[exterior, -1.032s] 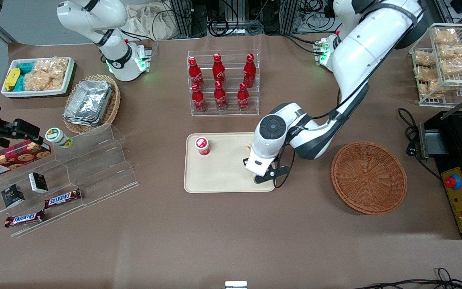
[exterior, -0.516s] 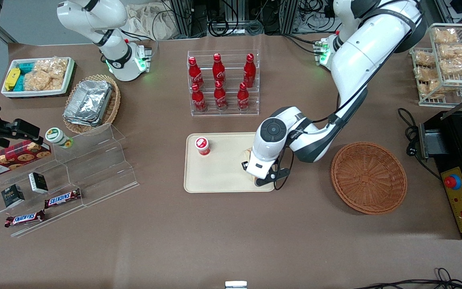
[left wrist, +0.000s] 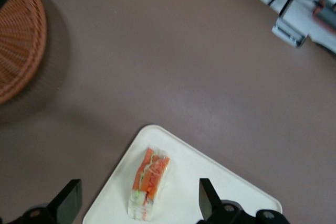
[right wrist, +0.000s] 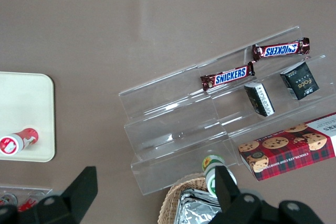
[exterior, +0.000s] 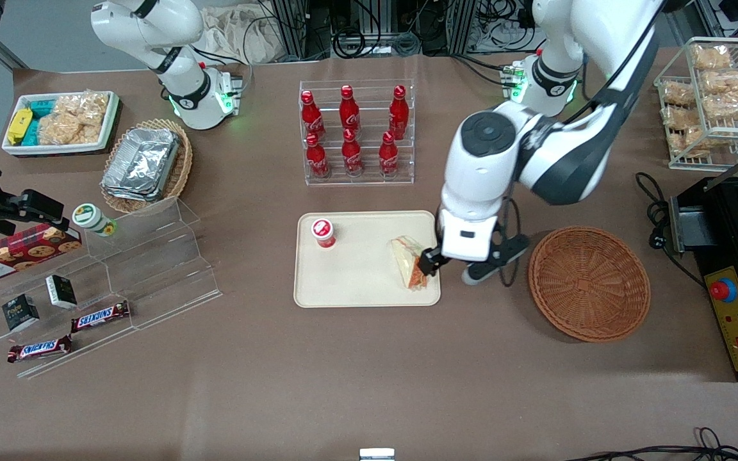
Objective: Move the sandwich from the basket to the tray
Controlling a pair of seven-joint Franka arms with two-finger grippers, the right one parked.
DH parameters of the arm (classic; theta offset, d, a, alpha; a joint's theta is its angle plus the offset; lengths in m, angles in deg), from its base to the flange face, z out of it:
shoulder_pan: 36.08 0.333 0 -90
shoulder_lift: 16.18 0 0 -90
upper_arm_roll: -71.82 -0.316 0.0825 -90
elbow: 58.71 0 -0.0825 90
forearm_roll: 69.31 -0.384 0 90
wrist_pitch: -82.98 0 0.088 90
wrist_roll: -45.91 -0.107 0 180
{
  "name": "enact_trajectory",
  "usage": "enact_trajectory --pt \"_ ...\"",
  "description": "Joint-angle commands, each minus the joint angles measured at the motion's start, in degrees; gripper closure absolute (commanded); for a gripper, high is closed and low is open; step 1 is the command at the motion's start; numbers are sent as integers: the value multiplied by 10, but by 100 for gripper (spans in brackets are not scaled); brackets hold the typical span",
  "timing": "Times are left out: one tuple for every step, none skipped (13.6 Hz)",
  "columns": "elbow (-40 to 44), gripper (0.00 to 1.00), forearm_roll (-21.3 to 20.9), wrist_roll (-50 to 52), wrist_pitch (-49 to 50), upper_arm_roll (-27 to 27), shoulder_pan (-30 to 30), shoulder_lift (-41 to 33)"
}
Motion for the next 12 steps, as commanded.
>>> enact_trajectory --pt "-19 0 65 -76 6 -54 0 -46" --pt "-21 0 94 -128 15 -79 -1 -64" --pt "-21 0 120 -179 38 -108 -2 -74" --pt "-22 0 139 -230 57 -129 -2 -88" --pt "-22 0 163 -285 71 -157 -1 -100" --pt "-22 0 191 -346 88 -191 -2 -114" --pt "-22 0 212 -412 112 -217 -1 -126" --pt "-22 0 225 -469 135 -243 -1 -136" --pt "-22 0 230 -510 148 -266 -1 -144" --pt "-24 0 231 -539 158 -279 -1 -154" --pt "-26 0 231 -571 173 -291 0 -163" --pt "-26 0 232 -604 185 -304 1 -172"
